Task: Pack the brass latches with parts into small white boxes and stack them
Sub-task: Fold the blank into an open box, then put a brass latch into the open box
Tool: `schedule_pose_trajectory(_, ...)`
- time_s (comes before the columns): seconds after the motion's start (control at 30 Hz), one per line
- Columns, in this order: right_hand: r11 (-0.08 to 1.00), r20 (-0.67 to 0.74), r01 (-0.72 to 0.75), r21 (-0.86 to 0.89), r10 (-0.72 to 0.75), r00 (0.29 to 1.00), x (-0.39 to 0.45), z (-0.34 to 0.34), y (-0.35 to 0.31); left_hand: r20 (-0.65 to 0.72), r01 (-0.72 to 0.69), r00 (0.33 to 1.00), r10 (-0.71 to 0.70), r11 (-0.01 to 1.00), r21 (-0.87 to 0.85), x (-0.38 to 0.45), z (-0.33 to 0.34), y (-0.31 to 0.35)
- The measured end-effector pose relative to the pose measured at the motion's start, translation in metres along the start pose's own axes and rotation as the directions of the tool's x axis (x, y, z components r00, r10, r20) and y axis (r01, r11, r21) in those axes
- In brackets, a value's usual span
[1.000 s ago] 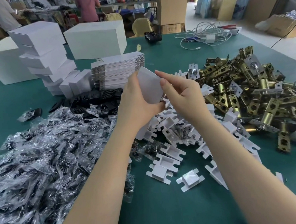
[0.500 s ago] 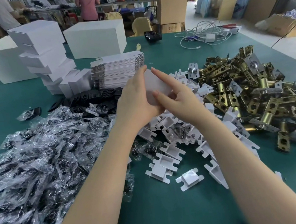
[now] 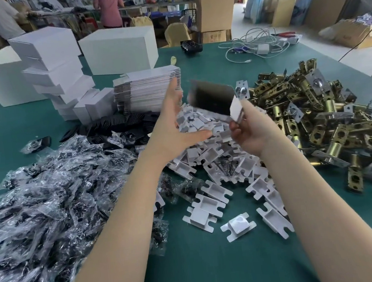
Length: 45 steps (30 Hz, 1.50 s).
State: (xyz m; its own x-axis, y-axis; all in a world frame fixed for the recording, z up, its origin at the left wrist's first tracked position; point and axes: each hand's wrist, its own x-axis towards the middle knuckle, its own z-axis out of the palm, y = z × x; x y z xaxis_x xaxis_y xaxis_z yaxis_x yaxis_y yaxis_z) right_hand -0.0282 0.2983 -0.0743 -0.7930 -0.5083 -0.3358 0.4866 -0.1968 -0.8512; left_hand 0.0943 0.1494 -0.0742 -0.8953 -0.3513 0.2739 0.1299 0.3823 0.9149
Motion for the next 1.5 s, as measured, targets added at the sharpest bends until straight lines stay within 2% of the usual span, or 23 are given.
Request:
schedule_pose_trajectory(0.1, 0.972, 0.112, -0.022, -0.235, 0.05, 0.992, -0.005, 0.013, 0.003, -0.082, -0.076, 0.994, 0.072, 0.996, -0.052, 0.004, 0.002, -0.004)
schedule_pose_trajectory(0.17, 0.935, 0.094, 0.013, -0.354, 0.021, 0.995, -0.007, 0.022, 0.005, -0.105, -0.084, 0.992, 0.074, 0.992, -0.092, 0.004, 0.002, -0.004)
schedule_pose_trajectory(0.27, 0.806, 0.035, 0.112, -0.581, -0.114, 0.993, -0.005, 0.028, 0.009, -0.146, -0.049, 0.988, 0.039, 0.996, -0.069, 0.005, 0.002, -0.005)
schedule_pose_trajectory(0.37, 0.775, 0.162, 0.338, -0.534, -0.299, 0.941, -0.009, 0.028, 0.008, -0.185, 0.024, 0.982, -0.023, 1.0, 0.001, 0.006, 0.002, -0.011)
schedule_pose_trajectory(0.43, 0.726, 0.284, 0.454, -0.516, -0.355, 0.891, -0.01, 0.026, 0.009, -0.177, 0.071, 0.982, -0.068, 0.997, 0.012, 0.006, 0.003, -0.015)
schedule_pose_trajectory(0.5, 0.678, 0.348, 0.487, -0.551, -0.344, 0.872, -0.01, 0.023, 0.013, -0.171, 0.094, 0.981, -0.095, 0.996, -0.013, 0.006, 0.004, -0.018)
schedule_pose_trajectory(0.63, 0.616, 0.357, 0.44, -0.654, -0.261, 0.897, -0.011, 0.017, 0.006, -0.124, 0.089, 0.988, -0.092, 0.996, -0.028, 0.005, 0.006, -0.02)
schedule_pose_trajectory(0.7, 0.507, 0.403, 0.465, -0.726, -0.234, 0.885, -0.015, 0.009, -0.004, -0.119, 0.087, 0.988, -0.095, 0.994, -0.065, 0.003, 0.007, -0.021)
schedule_pose_trajectory(0.77, 0.41, 0.366, 0.498, -0.765, -0.359, 0.858, -0.02, -0.001, -0.017, -0.122, 0.088, 0.987, -0.099, 0.992, -0.091, 0.0, 0.009, -0.02)
schedule_pose_trajectory(0.83, 0.4, 0.213, 0.499, -0.769, -0.574, 0.79, -0.027, -0.012, -0.032, -0.124, 0.073, 0.988, -0.089, 0.989, -0.13, -0.002, 0.011, -0.018)
schedule_pose_trajectory(0.9, 0.361, 0.079, 0.438, -0.824, -0.691, 0.719, -0.028, -0.024, -0.049, -0.098, 0.051, 0.992, -0.073, 0.977, -0.209, -0.004, 0.014, -0.014)
schedule_pose_trajectory(0.97, 0.255, 0.081, 0.334, -0.907, -0.674, 0.734, -0.02, -0.04, -0.064, -0.043, 0.044, 0.998, -0.054, 0.98, -0.196, -0.008, 0.019, -0.01)
schedule_pose_trajectory(1.0, 0.167, 0.111, 0.273, -0.948, -0.628, 0.77, -0.016, -0.047, -0.07, -0.006, 0.049, 0.999, -0.051, 0.988, -0.149, -0.01, 0.024, -0.009)
schedule_pose_trajectory(1.07, -0.076, 0.178, 0.161, -0.984, -0.489, 0.854, -0.005, -0.059, -0.076, 0.034, 0.074, 0.997, -0.071, 0.992, -0.101, -0.017, 0.034, -0.013)
schedule_pose_trajectory(1.13, -0.297, 0.199, 0.098, -0.95, -0.332, 0.922, 0.003, -0.063, -0.075, 0.002, 0.099, 0.995, -0.1, 0.986, -0.137, -0.024, 0.042, -0.023)
schedule_pose_trajectory(1.2, -0.411, 0.165, 0.059, -0.91, -0.229, 0.959, 0.009, -0.065, -0.07, -0.041, 0.099, 0.993, -0.107, 0.983, -0.155, -0.033, 0.046, -0.031)
schedule_pose_trajectory(1.3, -0.449, 0.128, 0.033, -0.893, -0.183, 0.975, 0.015, -0.068, -0.065, -0.032, 0.1, 0.994, -0.106, 0.985, -0.141, -0.04, 0.049, -0.035)
schedule_pose_trajectory(1.4, -0.377, 0.117, 0.018, -0.926, -0.243, 0.963, 0.022, -0.07, -0.062, -0.042, 0.111, 0.992, -0.12, 0.978, -0.176, -0.04, 0.05, -0.036)
schedule_pose_trajectory(1.5, -0.353, 0.08, -0.002, -0.936, -0.217, 0.973, 0.028, -0.069, -0.058, -0.052, 0.111, 0.991, -0.124, 0.973, -0.201, -0.039, 0.051, -0.039)
